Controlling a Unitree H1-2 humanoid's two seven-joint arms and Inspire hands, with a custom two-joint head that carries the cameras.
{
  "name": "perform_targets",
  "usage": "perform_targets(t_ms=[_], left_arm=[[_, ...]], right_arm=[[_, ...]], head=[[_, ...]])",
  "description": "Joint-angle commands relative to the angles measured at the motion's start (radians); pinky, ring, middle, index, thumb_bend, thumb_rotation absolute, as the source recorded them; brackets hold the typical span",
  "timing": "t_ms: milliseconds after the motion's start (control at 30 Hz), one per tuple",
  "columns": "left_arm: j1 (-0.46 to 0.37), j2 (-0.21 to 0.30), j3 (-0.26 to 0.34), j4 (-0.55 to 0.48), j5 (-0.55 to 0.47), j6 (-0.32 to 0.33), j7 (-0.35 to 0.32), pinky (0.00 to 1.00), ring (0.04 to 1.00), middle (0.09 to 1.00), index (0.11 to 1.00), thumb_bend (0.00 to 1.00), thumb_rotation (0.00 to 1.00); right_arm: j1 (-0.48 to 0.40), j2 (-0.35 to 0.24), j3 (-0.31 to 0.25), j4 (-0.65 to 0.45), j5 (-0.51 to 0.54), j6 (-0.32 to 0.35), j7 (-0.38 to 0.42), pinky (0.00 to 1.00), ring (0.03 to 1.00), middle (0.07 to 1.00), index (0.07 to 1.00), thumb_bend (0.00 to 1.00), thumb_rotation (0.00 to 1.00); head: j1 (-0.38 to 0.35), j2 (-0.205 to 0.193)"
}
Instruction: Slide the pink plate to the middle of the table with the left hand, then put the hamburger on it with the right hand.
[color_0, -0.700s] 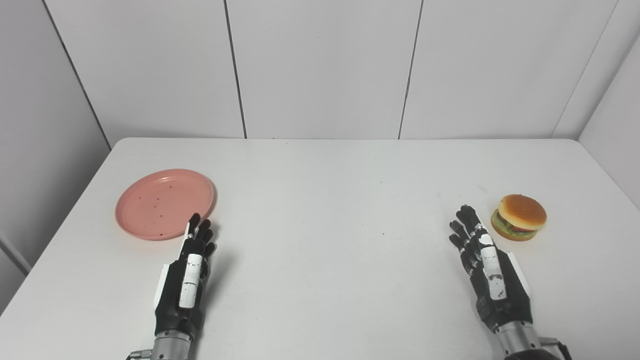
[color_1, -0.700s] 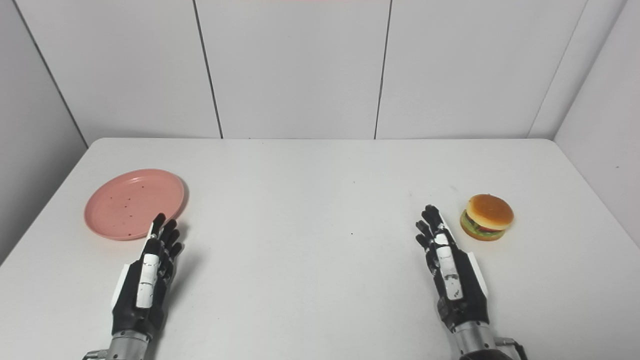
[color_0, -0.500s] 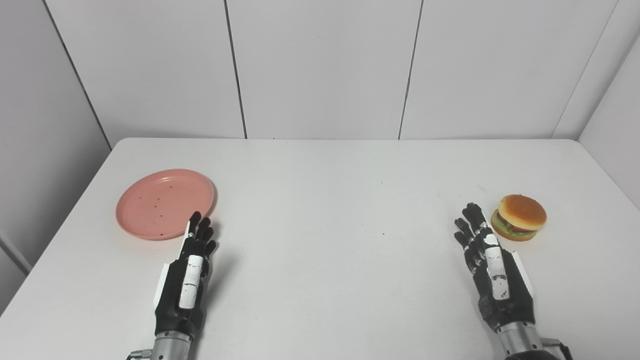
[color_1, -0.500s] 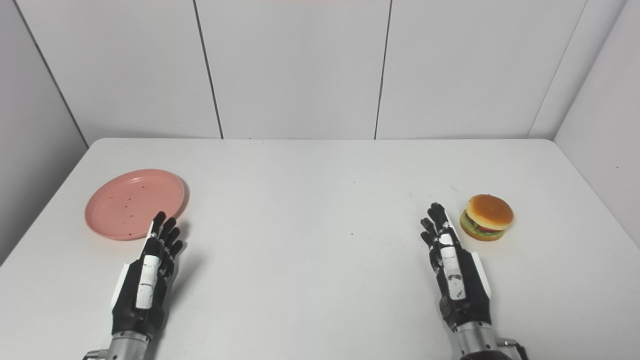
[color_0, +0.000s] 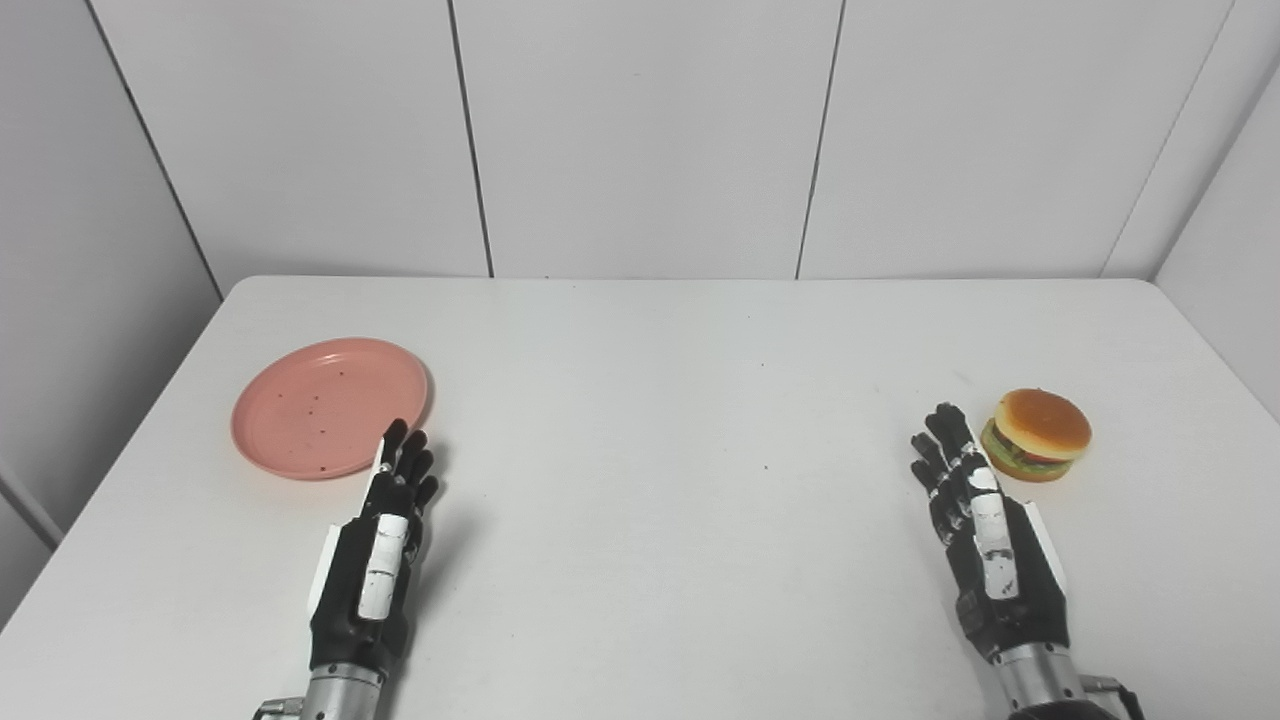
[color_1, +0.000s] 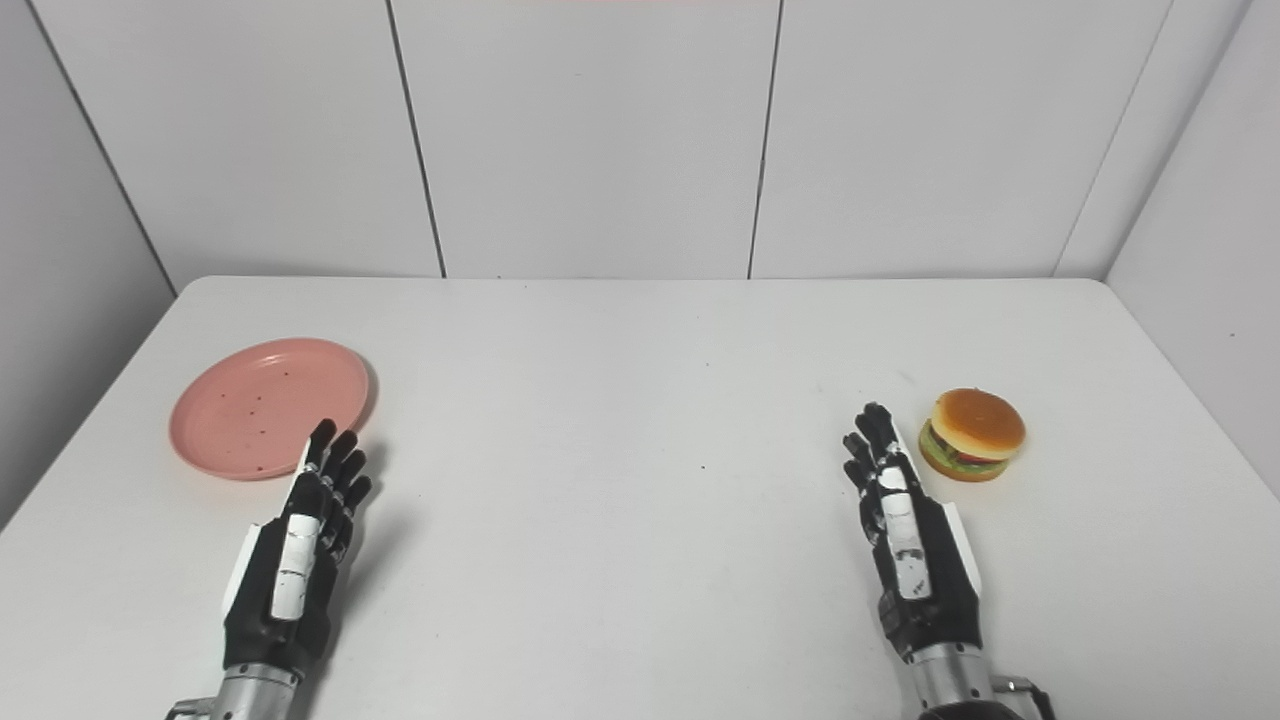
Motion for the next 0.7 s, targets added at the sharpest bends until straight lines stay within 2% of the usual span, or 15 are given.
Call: perform_targets(t_ms=[0,467,667], left_arm=[[-0.019,0.030,0.002,0.032,0.000,-0.025,-0.005,1.00,0.996,1.000,1.000,0.88,0.87],[-0.022,0.028,0.005,0.038,0.006,-0.019,-0.003,1.00,0.998,1.000,1.000,0.89,0.86],[-0.024,0.017,-0.002,0.050,0.022,-0.019,0.007,1.00,0.993,1.000,1.000,0.90,0.86]], right_arm=[[-0.006,0.008,0.001,0.039,0.003,-0.026,-0.002,1.00,0.973,0.983,0.968,0.82,0.91],[-0.005,0.006,0.008,0.034,-0.008,-0.005,-0.015,0.99,0.972,0.984,0.966,0.82,0.92],[-0.009,-0.006,0.005,0.056,-0.004,-0.018,-0.004,0.99,0.972,0.986,0.978,0.83,0.94]], head=[[0.001,0.000],[0.004,-0.005],[0.050,-0.032]])
